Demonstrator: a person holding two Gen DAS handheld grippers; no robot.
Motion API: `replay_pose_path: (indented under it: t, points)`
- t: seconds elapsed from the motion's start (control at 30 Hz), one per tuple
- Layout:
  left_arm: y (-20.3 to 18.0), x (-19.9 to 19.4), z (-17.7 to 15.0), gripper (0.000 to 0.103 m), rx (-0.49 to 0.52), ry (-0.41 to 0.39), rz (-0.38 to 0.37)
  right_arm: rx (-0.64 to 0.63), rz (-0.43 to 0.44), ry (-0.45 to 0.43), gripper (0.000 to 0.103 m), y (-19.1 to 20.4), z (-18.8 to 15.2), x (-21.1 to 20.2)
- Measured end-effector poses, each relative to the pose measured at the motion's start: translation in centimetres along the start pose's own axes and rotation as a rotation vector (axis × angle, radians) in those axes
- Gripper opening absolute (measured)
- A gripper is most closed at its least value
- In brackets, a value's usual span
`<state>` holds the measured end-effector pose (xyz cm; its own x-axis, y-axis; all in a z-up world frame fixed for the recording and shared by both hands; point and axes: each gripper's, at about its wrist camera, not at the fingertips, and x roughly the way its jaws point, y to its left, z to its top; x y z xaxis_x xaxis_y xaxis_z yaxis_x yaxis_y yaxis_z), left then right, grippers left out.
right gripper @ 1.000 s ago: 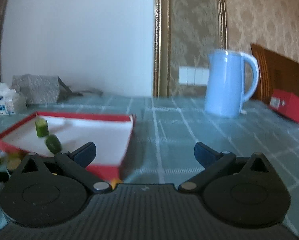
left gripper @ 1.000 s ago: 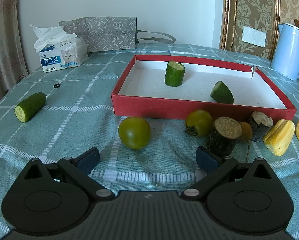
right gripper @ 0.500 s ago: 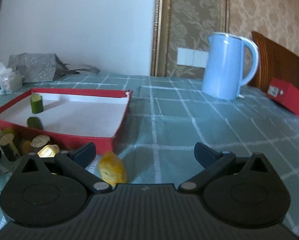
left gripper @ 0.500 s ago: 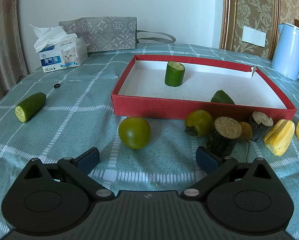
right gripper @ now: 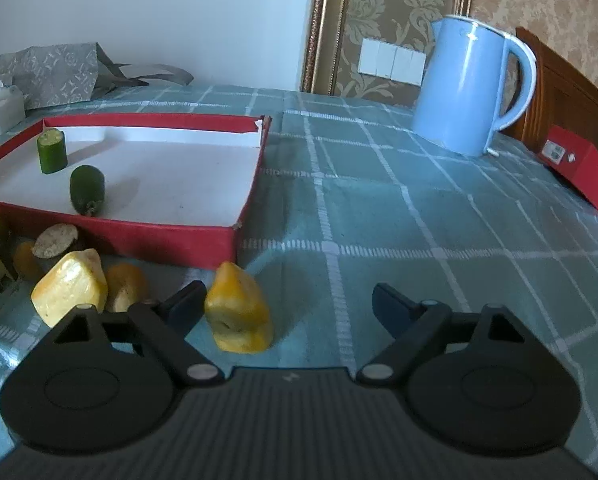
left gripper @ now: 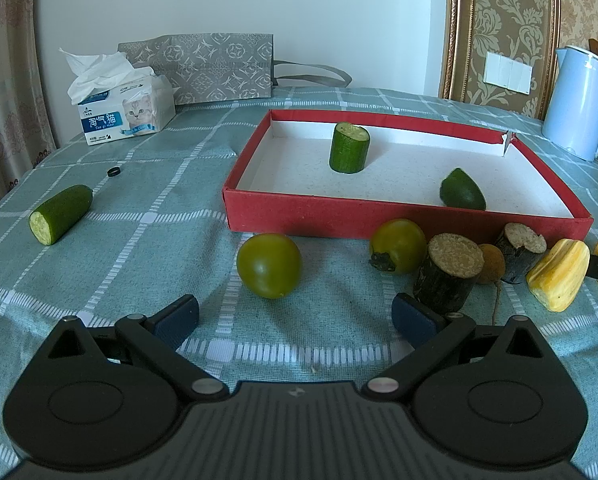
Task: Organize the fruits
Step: 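Grasp the green tomato with the left gripper while the right tool approaches the yellow pepper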
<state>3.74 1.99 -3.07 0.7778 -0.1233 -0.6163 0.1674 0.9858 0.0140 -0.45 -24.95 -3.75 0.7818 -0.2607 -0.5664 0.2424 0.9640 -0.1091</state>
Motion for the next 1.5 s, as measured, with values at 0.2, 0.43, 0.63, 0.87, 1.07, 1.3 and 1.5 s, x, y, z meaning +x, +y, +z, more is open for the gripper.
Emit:
replay_pose_path:
  t: [0.2, 0.43, 0.63, 0.87, 1.07, 1.3, 1.5]
  points:
    - [1.0, -0.6, -0.2, 0.103, -0.046, -0.022, -0.013, 0.002, -0.051, 0.015, 0.103, 0.1, 0.2, 0.3]
    - [2.5, -1.2, -0.3, 0.103, -0.129, -0.067, -0.022, 0.041, 0.026, 0.015, 0.089, -0.6, 0.1, 0.3]
    - [2.0, 0.0, 0.6, 0.103, -0.053, -0.043, 0.040, 0.043, 0.045, 0.014, 0.086, -0.7, 0.1, 0.3]
    - [1.8, 1.6, 1.7, 0.103, 0.045, -0.032, 0.115, 0.084, 0.065, 0.030, 0.090, -1.3, 0.1, 0.6]
    - [3.0, 2.5, 2.1, 0.103, -0.001, -0.008, 0.042, 0.112, 0.054, 0.042, 0.097, -1.6, 0.1, 1.0]
    - [3.1, 2.4, 2.0, 0.090, -0.002, -0.015, 0.017, 0.104, 0.039, 0.049, 0.103, -1.4, 0.1, 1.0]
    - [2.7, 1.7, 1.9, 0.052, 0.032, -0.048, 0.001, 0.110, 0.043, 0.051, 0.103, -1.5, 0.1, 1.0]
